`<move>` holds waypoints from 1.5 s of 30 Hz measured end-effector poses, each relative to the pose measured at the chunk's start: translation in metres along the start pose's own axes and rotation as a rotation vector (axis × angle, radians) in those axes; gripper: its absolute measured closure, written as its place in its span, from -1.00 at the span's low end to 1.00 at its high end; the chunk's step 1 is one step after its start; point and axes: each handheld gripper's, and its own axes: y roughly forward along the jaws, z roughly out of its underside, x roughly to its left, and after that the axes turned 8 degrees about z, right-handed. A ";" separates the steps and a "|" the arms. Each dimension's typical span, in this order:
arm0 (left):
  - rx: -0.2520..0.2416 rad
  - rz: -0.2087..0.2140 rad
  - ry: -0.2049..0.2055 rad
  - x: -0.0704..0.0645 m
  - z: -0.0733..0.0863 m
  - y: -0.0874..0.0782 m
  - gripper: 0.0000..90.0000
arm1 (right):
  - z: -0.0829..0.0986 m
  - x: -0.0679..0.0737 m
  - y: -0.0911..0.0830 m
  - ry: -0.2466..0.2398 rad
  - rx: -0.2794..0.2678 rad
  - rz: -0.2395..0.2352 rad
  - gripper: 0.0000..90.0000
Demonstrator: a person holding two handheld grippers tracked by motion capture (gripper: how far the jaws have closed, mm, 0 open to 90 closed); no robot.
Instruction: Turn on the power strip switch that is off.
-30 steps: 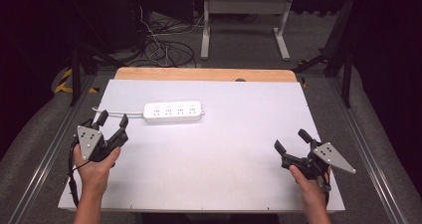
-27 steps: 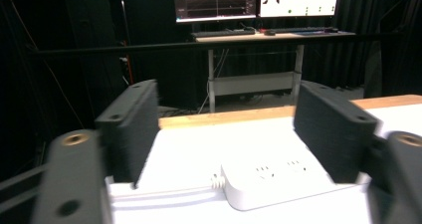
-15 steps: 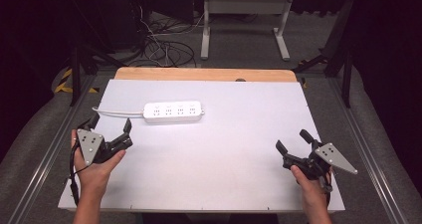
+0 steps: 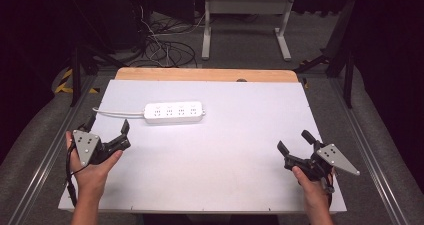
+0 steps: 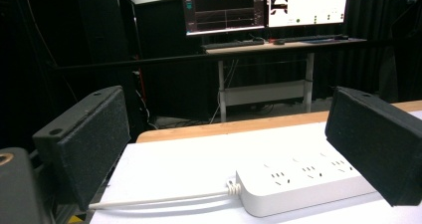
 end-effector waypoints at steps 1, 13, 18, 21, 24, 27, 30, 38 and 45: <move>0.000 0.002 0.000 0.000 0.000 0.000 -0.90 | 0.000 0.000 0.000 -0.001 0.001 0.000 -0.89; 0.016 0.013 0.002 0.000 0.002 0.004 -0.89 | 0.000 0.000 -0.002 -0.012 0.002 0.001 -0.89; 0.023 0.021 0.005 -0.001 0.003 0.006 -0.88 | 0.000 -0.001 -0.004 -0.010 -0.001 0.005 -0.89; 0.025 0.023 0.007 -0.001 0.003 0.006 -0.88 | -0.001 -0.002 -0.005 -0.004 -0.005 0.009 -0.89; 0.019 0.018 0.004 0.000 0.003 0.005 -0.88 | -0.001 -0.002 -0.004 -0.002 -0.007 0.009 -0.89; 0.020 0.009 0.009 0.003 0.003 0.003 -0.88 | -0.001 -0.001 -0.003 -0.002 -0.005 0.003 -0.89; 0.027 0.008 0.005 0.005 0.004 0.003 -0.88 | -0.001 0.002 -0.002 -0.005 -0.008 -0.005 -0.89; 0.027 0.014 0.003 0.005 0.005 0.003 -0.87 | -0.001 0.002 -0.001 -0.011 -0.002 -0.007 -0.89; 0.029 0.023 -0.009 0.005 0.006 0.003 -0.87 | -0.002 0.003 -0.003 -0.011 -0.004 -0.002 -0.89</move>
